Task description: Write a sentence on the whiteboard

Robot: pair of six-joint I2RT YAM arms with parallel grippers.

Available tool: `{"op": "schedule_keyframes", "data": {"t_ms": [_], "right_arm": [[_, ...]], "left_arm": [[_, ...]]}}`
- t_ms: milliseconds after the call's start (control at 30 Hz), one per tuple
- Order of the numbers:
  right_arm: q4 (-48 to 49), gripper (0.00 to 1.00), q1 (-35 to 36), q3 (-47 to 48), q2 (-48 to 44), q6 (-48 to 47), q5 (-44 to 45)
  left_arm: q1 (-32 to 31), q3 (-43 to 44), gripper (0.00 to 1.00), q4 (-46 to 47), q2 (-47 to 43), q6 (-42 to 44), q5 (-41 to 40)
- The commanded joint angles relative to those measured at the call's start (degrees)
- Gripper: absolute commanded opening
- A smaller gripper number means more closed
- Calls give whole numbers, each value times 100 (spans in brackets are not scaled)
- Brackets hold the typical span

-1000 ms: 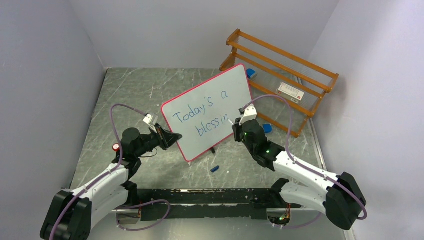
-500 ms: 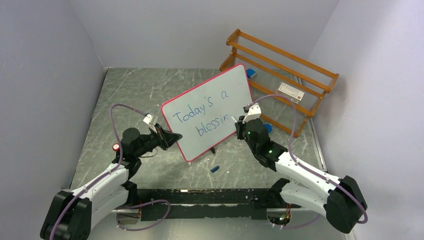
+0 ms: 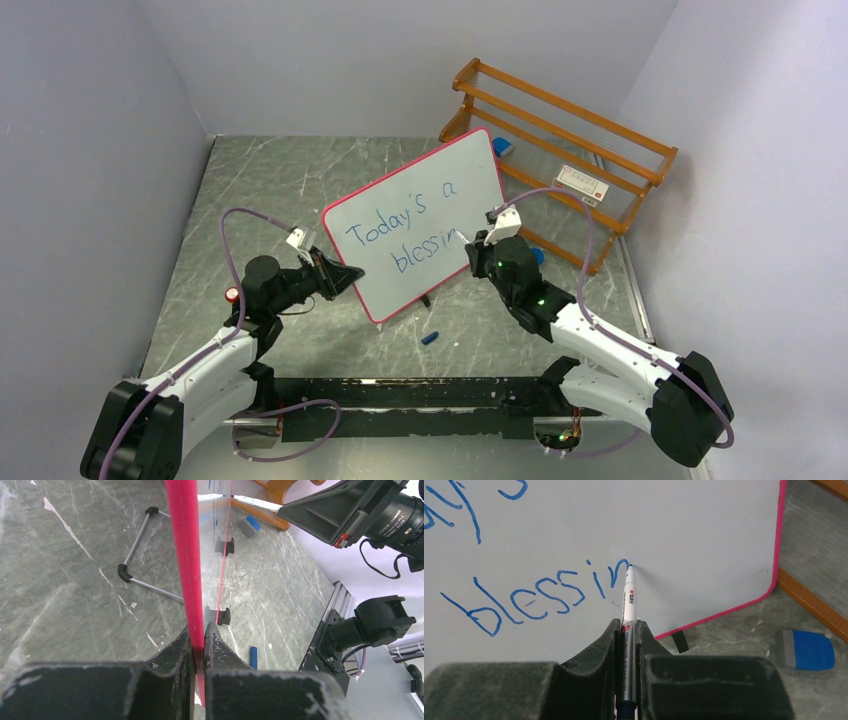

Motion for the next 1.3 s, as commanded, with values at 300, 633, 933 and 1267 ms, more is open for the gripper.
{"op": "schedule_keyframes", "data": {"t_ms": [300,633,933,1267], "right_arm": [[248,0,-42,45,127,-57,-127],[12,0,-41,34,123,11,-100],[-165,0,-43,-75,31,120,-167],[-210,0,-39,-198,14,188,-64]], "left_arm": [[25,33,5,-283,50,357,-516],[24,30,5,-277,31,352,-522],[24,33,5,-302,11,344,-541],[24,33,5,-312,0,339,-548]]}}
